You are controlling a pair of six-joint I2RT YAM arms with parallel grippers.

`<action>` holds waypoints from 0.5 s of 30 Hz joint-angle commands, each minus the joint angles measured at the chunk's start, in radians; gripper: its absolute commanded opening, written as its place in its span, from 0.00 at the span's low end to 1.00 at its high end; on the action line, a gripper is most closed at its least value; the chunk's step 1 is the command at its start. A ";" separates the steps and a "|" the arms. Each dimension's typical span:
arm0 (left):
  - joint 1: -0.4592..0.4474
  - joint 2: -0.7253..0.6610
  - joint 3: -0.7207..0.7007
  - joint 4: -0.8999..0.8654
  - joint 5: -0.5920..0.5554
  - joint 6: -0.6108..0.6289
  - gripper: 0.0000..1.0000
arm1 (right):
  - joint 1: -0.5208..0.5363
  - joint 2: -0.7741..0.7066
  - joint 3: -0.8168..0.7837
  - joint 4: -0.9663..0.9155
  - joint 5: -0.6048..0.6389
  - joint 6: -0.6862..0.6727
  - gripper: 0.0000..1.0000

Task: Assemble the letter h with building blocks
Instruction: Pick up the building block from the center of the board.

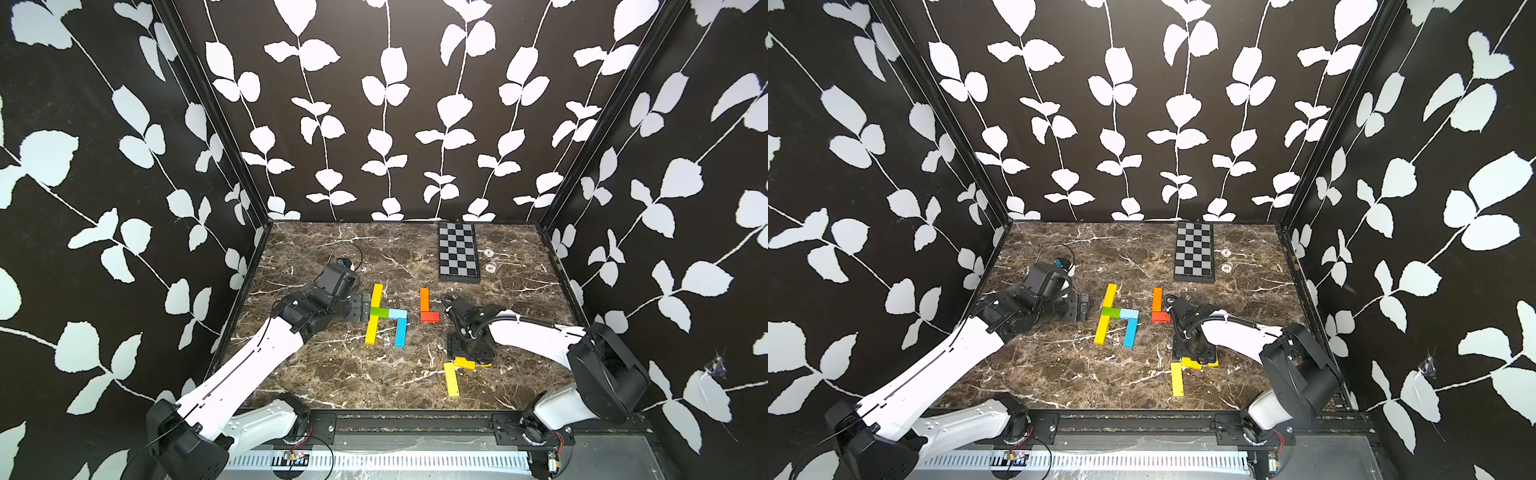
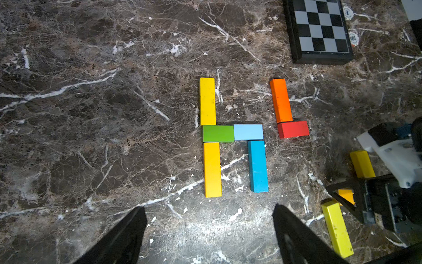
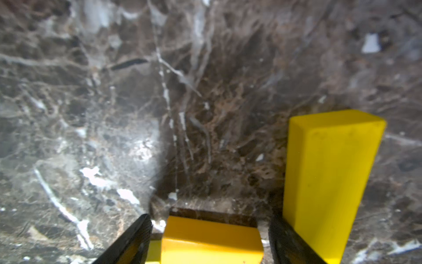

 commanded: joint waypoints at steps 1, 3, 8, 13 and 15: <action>0.004 -0.007 -0.018 0.015 0.013 -0.002 0.89 | -0.003 -0.048 -0.038 -0.037 0.037 0.079 0.78; 0.004 -0.011 -0.025 0.015 0.009 0.000 0.89 | -0.002 -0.068 -0.058 -0.023 0.024 0.107 0.78; 0.004 -0.008 -0.030 0.015 0.005 0.002 0.89 | 0.006 -0.064 -0.055 -0.016 0.011 0.116 0.68; 0.004 -0.001 -0.030 0.012 -0.012 -0.002 0.88 | 0.004 -0.056 -0.019 -0.012 0.023 0.094 0.51; 0.004 0.003 -0.030 0.009 -0.016 -0.005 0.88 | -0.007 -0.042 0.032 -0.020 0.029 0.062 0.51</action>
